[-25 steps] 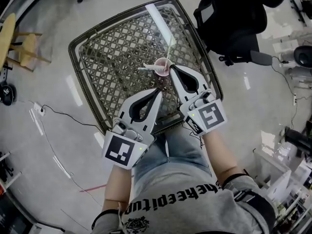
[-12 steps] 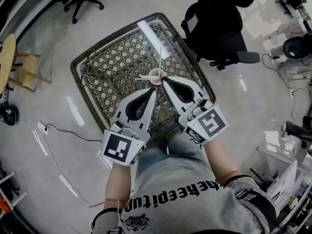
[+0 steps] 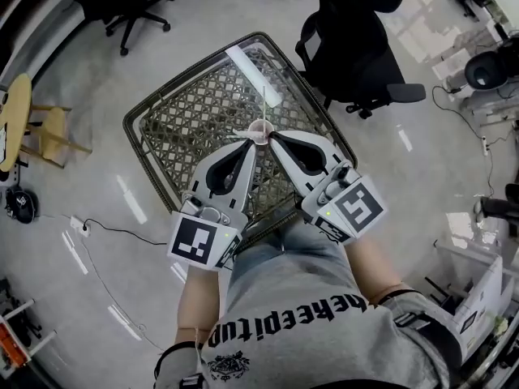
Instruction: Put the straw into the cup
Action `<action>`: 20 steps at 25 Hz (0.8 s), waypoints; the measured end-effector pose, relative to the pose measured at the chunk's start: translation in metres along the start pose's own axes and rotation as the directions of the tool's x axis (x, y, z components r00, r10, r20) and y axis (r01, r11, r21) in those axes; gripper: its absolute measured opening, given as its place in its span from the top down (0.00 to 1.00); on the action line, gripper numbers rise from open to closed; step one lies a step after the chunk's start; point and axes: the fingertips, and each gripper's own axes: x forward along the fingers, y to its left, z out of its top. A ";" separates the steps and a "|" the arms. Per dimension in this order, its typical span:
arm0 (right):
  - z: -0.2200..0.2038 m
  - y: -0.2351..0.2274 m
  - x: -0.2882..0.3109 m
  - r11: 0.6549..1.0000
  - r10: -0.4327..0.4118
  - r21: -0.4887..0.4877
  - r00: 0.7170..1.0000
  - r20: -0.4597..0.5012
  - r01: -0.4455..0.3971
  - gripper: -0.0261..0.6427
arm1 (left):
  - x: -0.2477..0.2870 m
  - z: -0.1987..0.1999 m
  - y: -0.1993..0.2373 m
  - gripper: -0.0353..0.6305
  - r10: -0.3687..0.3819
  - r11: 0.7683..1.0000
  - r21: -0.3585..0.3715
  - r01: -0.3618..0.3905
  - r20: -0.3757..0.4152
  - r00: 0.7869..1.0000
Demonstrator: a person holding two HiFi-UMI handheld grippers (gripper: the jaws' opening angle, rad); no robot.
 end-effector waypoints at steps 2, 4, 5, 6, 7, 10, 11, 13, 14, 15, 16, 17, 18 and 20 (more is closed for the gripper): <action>0.006 0.003 -0.001 1.000 0.002 -0.007 1.000 0.008 -0.002 0.97 | 0.000 0.005 -0.001 0.88 -0.003 1.000 0.004 0.003 0.008 1.000; 0.009 0.007 -0.003 1.000 0.005 -0.016 1.000 0.015 -0.005 0.97 | -0.001 0.008 -0.002 0.88 -0.006 1.000 0.008 0.006 0.016 1.000; 0.011 0.009 -0.004 1.000 0.007 -0.020 1.000 0.019 -0.007 0.97 | -0.002 0.009 -0.003 0.88 -0.008 1.000 0.010 0.008 0.019 1.000; 0.012 0.011 -0.004 1.000 0.008 -0.024 1.000 0.022 -0.008 0.97 | -0.003 0.010 -0.003 0.88 -0.009 1.000 0.012 0.009 0.022 1.000; 0.013 0.013 -0.005 1.000 0.009 -0.028 1.000 0.026 -0.009 0.97 | -0.004 0.011 -0.004 0.88 -0.011 1.000 0.014 0.010 0.024 1.000; 0.019 0.018 -0.008 0.999 0.010 -0.041 0.999 0.041 -0.009 0.97 | -0.006 0.016 -0.007 0.88 -0.016 1.000 0.023 0.015 0.032 0.999; 0.021 0.019 -0.008 0.999 0.011 -0.044 0.999 0.044 -0.009 0.97 | -0.006 0.018 -0.008 0.88 -0.017 1.000 0.026 0.016 0.034 0.999; 0.023 0.022 -0.010 0.999 0.014 -0.045 0.999 0.048 -0.012 0.97 | -0.008 0.020 -0.010 0.88 -0.020 0.999 0.030 0.018 0.038 0.999; 0.023 0.023 -0.011 0.999 0.016 -0.047 0.999 0.049 -0.014 0.97 | -0.008 0.021 -0.012 0.88 -0.020 0.999 0.032 0.019 0.040 0.999; 0.023 0.025 -0.012 0.999 0.017 -0.049 0.999 0.049 -0.015 0.97 | -0.009 0.022 -0.013 0.88 -0.021 0.999 0.033 0.019 0.042 0.999; 0.024 0.026 -0.014 0.999 0.018 -0.051 0.999 0.051 -0.015 0.97 | -0.010 0.022 -0.014 0.88 -0.021 0.999 0.034 0.020 0.045 0.999; 0.024 0.027 -0.015 0.998 0.018 -0.053 0.998 0.052 -0.016 0.97 | -0.010 0.023 -0.016 0.88 -0.022 0.999 0.035 0.020 0.047 0.999; 0.025 0.028 -0.017 0.998 0.018 -0.054 0.998 0.055 -0.015 0.97 | -0.011 0.024 -0.018 0.88 -0.023 0.999 0.036 0.021 0.049 0.999; 0.028 0.029 -0.020 0.999 0.017 -0.053 0.998 0.060 -0.014 0.97 | -0.012 0.026 -0.021 0.88 -0.024 0.999 0.037 0.022 0.051 0.998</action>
